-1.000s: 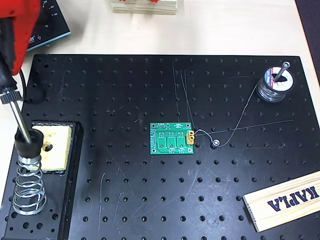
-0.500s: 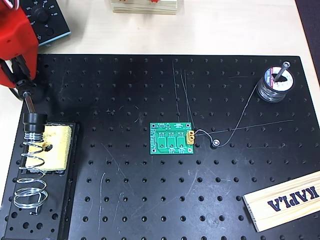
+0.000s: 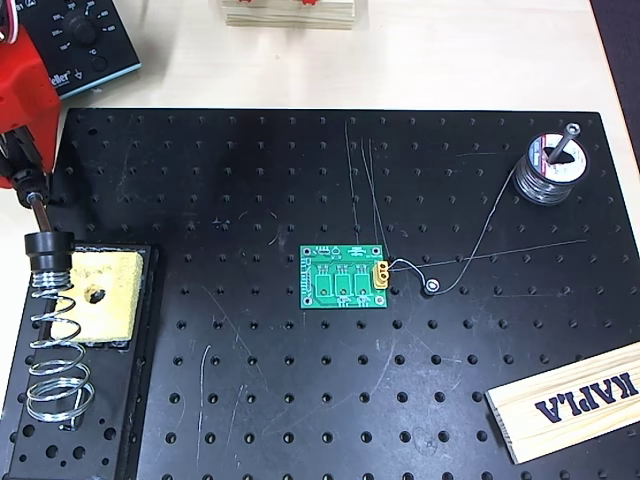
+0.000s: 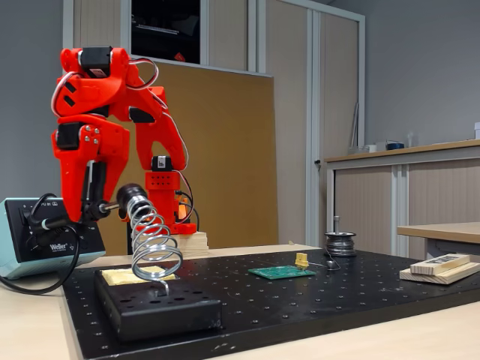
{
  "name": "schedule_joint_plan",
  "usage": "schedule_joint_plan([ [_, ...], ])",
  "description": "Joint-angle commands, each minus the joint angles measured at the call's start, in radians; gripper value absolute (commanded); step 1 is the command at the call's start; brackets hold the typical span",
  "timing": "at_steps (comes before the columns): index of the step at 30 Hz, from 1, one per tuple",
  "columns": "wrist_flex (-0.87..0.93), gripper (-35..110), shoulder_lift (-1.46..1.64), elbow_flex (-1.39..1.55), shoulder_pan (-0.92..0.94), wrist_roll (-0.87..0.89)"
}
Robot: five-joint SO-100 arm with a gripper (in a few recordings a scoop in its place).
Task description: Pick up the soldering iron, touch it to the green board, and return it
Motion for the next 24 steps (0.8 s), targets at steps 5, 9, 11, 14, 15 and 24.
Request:
schedule_joint_plan([
  [5, 0.011, 23, 0.227, 0.207, -0.086, -0.055],
  [9, -0.002, 29, 0.354, 0.356, -0.071, -0.103],
  [11, -0.014, 31, 0.391, 0.407, -0.061, -0.123],
  [14, -0.02, 32, 0.414, 0.443, -0.04, -0.158],
  [15, -0.021, 32, 0.419, 0.451, -0.031, -0.167],
  [24, -0.043, 32, 0.699, 0.742, 0.041, -0.192],
])
